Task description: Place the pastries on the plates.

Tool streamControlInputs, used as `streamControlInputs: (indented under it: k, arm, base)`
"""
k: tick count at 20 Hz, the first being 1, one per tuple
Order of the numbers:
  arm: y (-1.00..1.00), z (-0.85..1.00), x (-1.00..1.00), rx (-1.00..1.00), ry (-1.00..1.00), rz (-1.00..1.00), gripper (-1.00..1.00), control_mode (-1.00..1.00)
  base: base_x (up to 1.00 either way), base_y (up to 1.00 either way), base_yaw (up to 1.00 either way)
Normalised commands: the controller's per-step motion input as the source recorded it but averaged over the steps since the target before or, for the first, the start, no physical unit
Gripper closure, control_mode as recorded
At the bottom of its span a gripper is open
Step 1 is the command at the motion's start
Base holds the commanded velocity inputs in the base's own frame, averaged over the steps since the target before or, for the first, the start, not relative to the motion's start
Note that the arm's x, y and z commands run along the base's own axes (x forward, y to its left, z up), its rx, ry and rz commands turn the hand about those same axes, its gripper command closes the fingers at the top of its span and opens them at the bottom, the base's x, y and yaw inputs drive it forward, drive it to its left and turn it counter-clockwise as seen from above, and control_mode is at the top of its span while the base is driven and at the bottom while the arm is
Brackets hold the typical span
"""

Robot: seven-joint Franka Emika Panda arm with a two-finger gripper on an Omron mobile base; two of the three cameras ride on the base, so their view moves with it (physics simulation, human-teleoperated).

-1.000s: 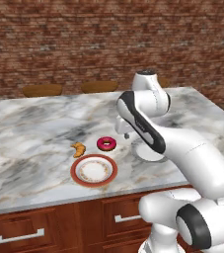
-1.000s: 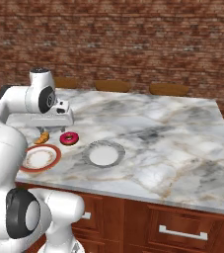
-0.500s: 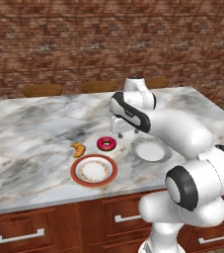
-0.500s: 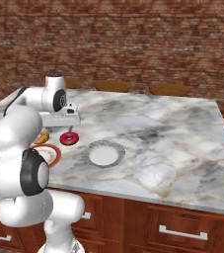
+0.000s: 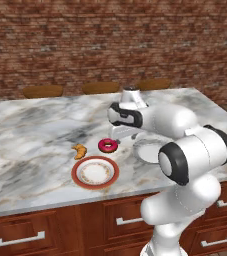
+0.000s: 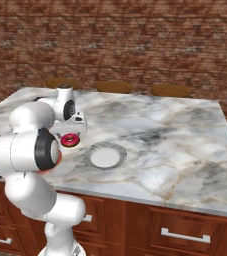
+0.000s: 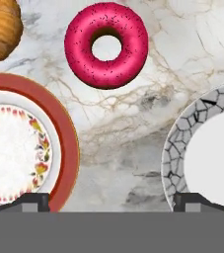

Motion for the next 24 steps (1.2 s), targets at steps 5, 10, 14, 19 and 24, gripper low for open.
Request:
streamControlInputs:
  k: [5, 10, 14, 19, 24]
  arm:
    - [0.0, -0.28, 0.65, 0.0, 0.0, 0.0, -1.0, -1.0]
    - [0.07, -0.44, 0.6, 0.0, 0.01, 0.0, -1.0, -1.0]
    - [0.21, -0.37, 0.44, 0.0, 0.0, 0.0, -1.0, -1.0]
    - [0.18, -0.33, 0.55, 0.0, 0.0, 0.0, -1.0, -1.0]
    - [0.01, -0.3, 0.56, 0.0, 0.0, 0.0, -1.0, -1.0]
  base:
    - [0.0, 0.0, 0.0]
    - [0.0, 0.0, 0.0]
    - [0.0, 0.0, 0.0]
    - [0.0, 0.0, 0.0]
    - [0.0, 0.0, 0.0]
